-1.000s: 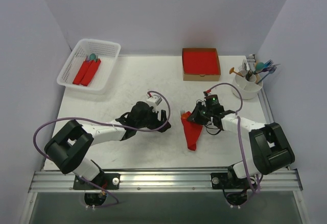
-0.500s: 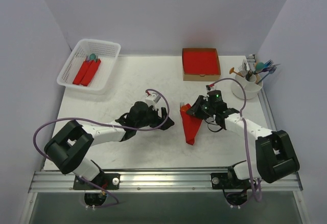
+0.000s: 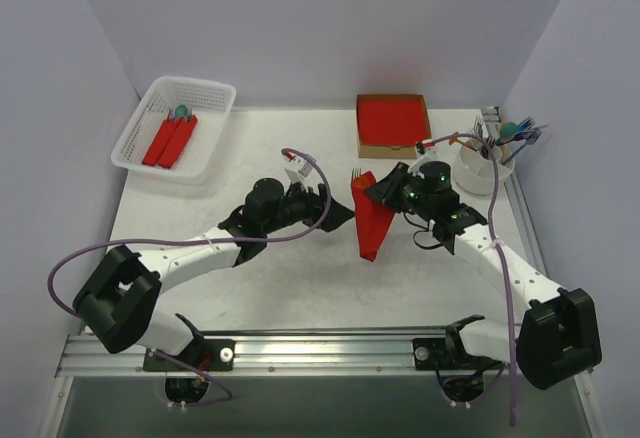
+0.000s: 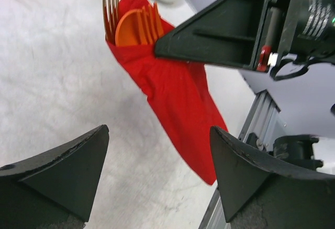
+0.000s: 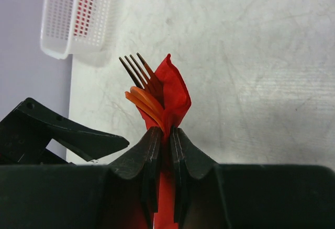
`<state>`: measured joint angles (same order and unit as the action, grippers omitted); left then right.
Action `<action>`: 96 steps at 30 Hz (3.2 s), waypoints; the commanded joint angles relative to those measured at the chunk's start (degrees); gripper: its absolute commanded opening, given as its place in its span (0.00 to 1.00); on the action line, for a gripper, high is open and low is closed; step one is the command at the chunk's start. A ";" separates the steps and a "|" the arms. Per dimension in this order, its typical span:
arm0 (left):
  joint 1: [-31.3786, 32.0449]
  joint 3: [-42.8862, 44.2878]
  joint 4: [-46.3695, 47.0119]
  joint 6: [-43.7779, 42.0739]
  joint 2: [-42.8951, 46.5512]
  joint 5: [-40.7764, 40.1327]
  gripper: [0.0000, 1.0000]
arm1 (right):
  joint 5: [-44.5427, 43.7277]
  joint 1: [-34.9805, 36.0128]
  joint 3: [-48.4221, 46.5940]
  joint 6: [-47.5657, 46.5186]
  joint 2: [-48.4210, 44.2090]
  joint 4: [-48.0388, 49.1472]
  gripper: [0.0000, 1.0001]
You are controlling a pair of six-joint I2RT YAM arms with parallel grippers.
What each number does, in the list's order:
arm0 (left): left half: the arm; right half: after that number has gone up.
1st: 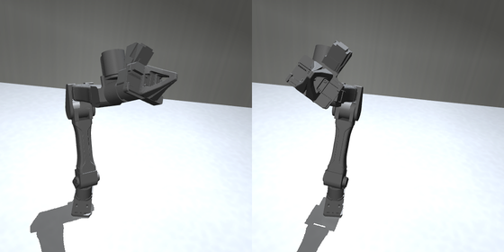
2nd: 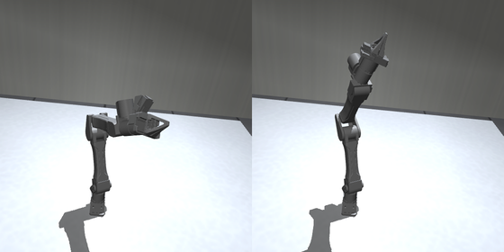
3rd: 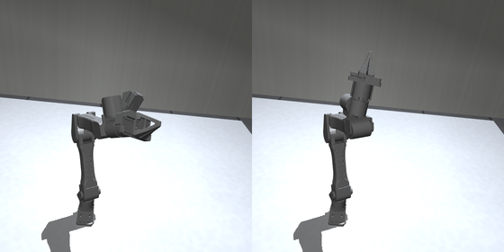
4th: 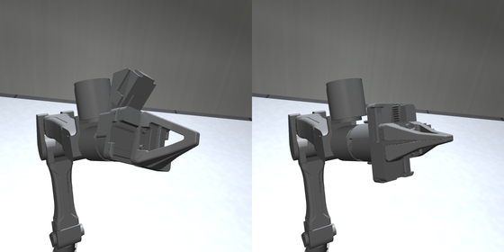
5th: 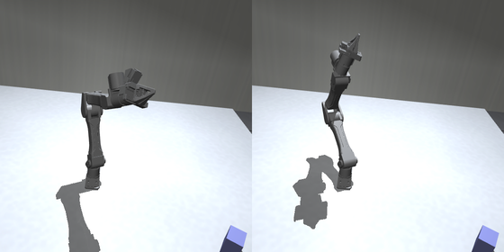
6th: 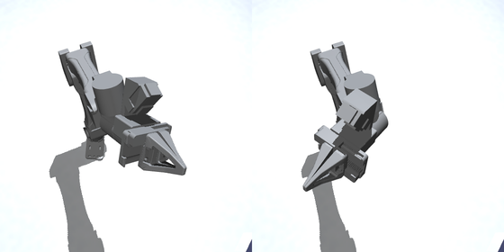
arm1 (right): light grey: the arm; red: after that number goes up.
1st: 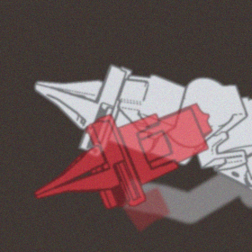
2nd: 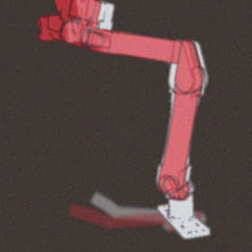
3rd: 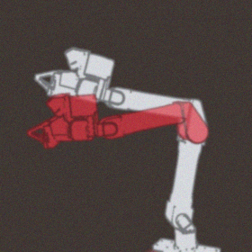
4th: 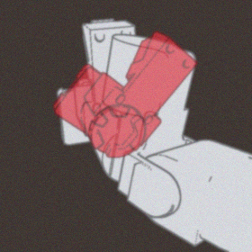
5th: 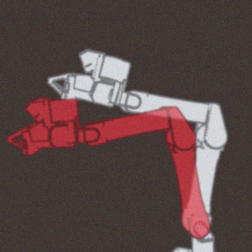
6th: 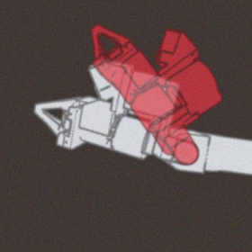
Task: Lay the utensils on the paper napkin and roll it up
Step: Pick up the napkin from the center of the board, then roll the napkin.
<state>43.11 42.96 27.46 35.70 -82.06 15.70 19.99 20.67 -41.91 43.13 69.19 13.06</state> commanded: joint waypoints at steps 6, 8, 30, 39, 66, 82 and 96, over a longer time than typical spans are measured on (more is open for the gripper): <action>-1.63 8.27 0.66 0.15 0.42 4.51 0.87 | -1.09 1.92 -5.20 0.37 -4.50 3.98 0.00; -1.72 8.81 0.57 0.24 -0.29 4.60 0.88 | -1.18 2.27 -5.63 0.55 -4.94 4.25 0.00; -1.63 10.13 10.41 3.84 -6.18 7.67 0.86 | -1.62 4.38 -5.99 2.48 -5.99 7.33 0.00; -1.63 9.07 16.12 5.08 -6.09 8.11 0.81 | -1.71 4.73 -5.11 2.66 -7.31 7.68 0.00; -1.72 11.09 21.40 8.24 -9.61 11.28 0.64 | -2.32 5.17 -3.79 2.74 -8.19 7.77 0.00; -1.72 11.71 23.34 9.21 -10.84 12.77 0.33 | -2.67 5.53 -3.35 2.74 -8.54 7.95 0.00; -2.95 11.53 27.55 13.68 -12.42 16.81 0.02 | -2.76 5.53 -3.44 0.02 -9.24 6.72 0.22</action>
<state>40.58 51.92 48.62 47.57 -93.97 28.58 17.61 25.61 -45.10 44.75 61.98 18.02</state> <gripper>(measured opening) 0.289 0.159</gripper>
